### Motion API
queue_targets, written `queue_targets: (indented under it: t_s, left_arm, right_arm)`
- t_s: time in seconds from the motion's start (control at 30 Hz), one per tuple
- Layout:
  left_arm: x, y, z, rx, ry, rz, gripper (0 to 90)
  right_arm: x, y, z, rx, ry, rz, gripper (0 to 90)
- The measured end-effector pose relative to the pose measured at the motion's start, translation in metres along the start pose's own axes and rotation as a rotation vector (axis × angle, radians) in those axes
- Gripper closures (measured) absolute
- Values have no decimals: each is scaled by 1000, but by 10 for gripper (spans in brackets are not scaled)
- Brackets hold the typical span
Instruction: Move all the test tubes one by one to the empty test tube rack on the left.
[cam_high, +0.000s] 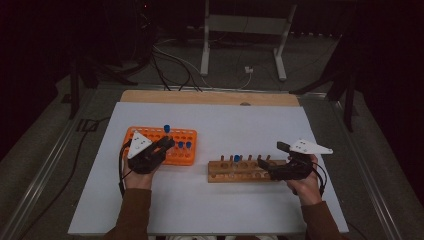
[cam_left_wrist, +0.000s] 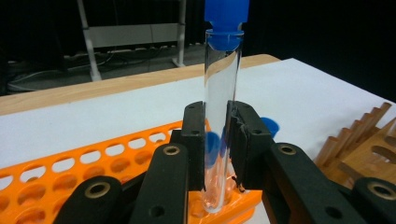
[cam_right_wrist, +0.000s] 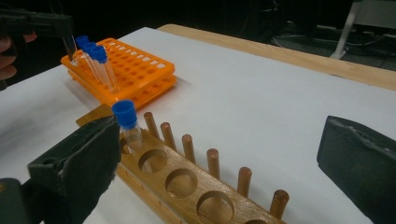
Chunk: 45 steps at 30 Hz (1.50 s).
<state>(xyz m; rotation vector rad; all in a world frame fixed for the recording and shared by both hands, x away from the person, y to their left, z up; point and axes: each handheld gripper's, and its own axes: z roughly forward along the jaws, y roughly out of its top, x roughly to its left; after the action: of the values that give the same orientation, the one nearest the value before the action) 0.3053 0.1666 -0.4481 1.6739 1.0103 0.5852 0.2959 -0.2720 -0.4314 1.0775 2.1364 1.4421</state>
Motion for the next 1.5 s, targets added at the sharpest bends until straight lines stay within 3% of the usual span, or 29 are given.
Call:
queue_targets:
  t_s: [0.5,0.8,1.1,1.27,1.5]
  left_arm:
    - [15,-17,9,9,82,-45,778]
    - [18,-24,17,14,76,-68,778]
    - [16,-31,25,80,76,-48,777]
    - [11,-37,26,159,91,4,777]
    - [6,-39,24,205,108,42,780]
  right_arm:
    - [1,0,0,0,1,-1,0]
    - [-1,0,-1,-4,5,4,0]
    - [1,0,1,3,17,-5,1]
    - [1,-1,1,7,17,-5,1]
    - [3,-3,3,16,23,-12,1]
